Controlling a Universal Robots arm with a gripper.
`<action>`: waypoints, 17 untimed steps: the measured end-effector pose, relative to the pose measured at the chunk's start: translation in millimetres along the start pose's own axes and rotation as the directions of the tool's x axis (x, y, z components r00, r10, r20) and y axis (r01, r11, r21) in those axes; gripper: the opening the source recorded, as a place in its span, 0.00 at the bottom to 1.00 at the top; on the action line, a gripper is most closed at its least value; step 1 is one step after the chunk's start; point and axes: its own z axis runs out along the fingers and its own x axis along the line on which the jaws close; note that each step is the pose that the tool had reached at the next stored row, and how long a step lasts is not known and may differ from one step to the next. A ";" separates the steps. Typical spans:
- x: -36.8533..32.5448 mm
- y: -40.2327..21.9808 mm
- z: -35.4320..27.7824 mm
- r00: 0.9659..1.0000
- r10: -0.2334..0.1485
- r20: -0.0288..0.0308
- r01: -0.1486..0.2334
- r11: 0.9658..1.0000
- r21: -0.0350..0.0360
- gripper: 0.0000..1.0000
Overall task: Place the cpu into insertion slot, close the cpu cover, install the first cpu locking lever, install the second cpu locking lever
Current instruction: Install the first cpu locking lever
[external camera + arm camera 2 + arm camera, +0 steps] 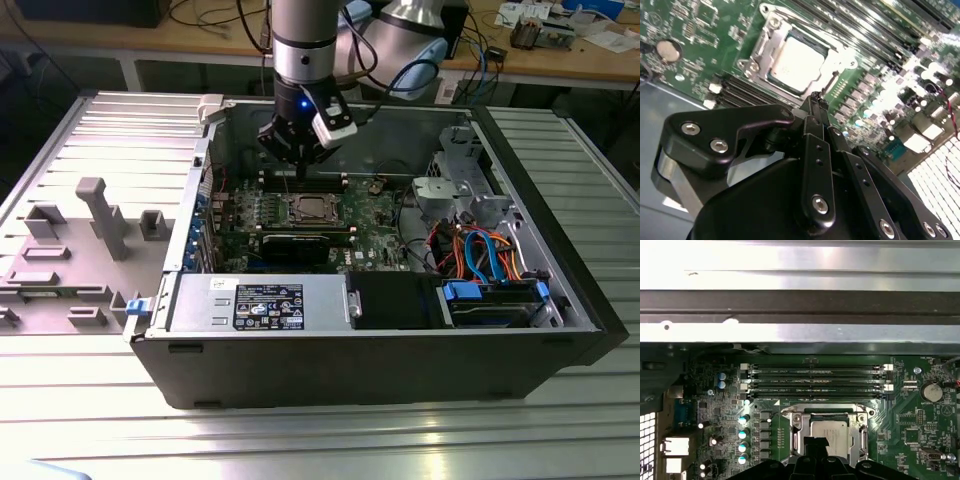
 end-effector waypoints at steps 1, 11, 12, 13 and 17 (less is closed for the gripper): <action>3.5 0.0 -0.1 1.000 0.000 0.000 0.000 1.000 0.000 0.11; 28.1 0.2 -0.5 1.000 0.000 0.001 0.000 1.000 -0.001 0.11; 28.3 0.2 -0.5 1.000 0.000 0.001 0.000 1.000 -0.001 0.11; 28.3 0.2 -0.5 1.000 0.000 0.001 0.000 1.000 -0.001 0.11; 28.3 0.2 -0.5 1.000 0.000 0.001 0.000 1.000 -0.001 0.11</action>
